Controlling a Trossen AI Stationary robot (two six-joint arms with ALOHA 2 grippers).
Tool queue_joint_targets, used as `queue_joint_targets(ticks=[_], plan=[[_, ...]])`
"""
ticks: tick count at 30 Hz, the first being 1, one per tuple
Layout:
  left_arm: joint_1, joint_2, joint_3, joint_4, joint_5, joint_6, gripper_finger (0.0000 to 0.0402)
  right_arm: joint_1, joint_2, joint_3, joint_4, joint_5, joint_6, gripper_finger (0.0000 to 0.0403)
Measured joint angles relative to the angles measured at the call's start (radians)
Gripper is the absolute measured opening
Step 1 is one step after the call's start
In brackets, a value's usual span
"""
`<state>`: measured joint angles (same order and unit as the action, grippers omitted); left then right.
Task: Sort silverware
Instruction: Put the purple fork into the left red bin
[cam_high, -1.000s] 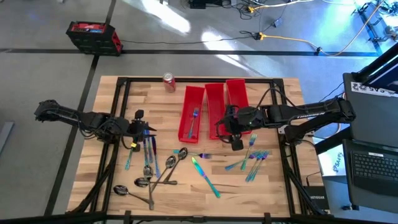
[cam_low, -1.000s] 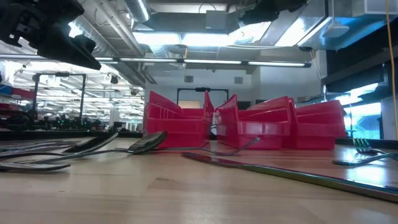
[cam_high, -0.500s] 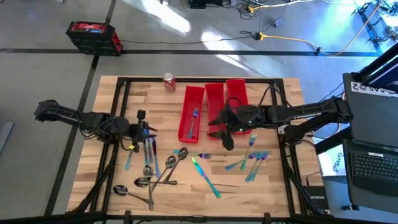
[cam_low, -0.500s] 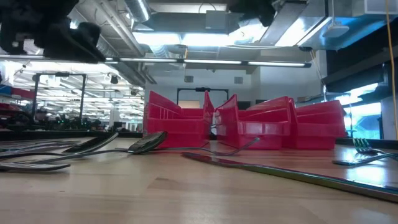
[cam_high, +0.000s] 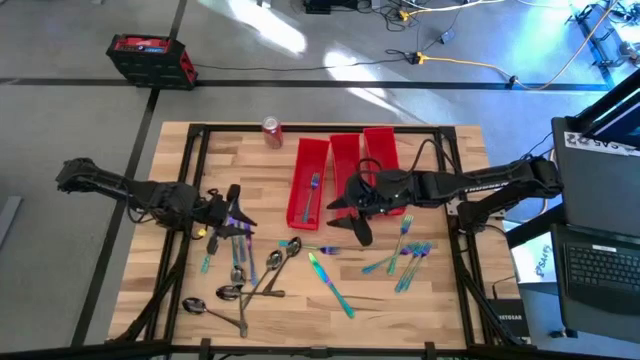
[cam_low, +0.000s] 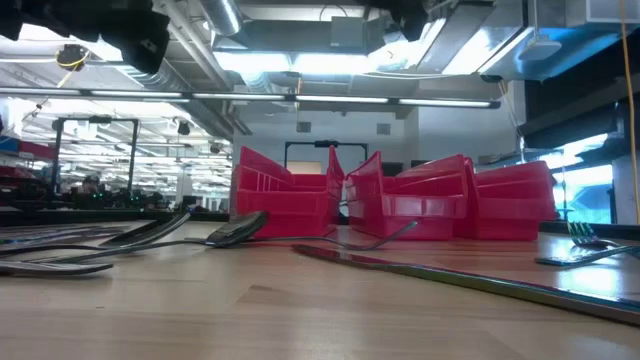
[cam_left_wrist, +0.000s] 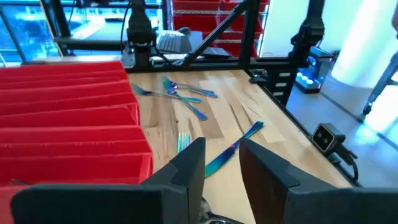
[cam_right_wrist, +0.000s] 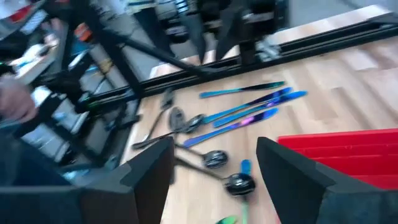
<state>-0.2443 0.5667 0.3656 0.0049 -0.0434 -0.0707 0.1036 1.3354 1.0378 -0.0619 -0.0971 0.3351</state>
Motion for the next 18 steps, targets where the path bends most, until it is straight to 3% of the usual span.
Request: queue_joint_targets(ticks=[10,18], plan=[[0.0,0.001,0.0,0.15,0.035,-0.005,0.0086,0.004,0.026,-0.001,0.043,-0.129,0.08,0.0216],[-0.089,0.057,0.0,0.258,0.039,-0.027,0.0065,0.154,0.064,-0.001,0.056,-0.148,0.089,0.0179]])
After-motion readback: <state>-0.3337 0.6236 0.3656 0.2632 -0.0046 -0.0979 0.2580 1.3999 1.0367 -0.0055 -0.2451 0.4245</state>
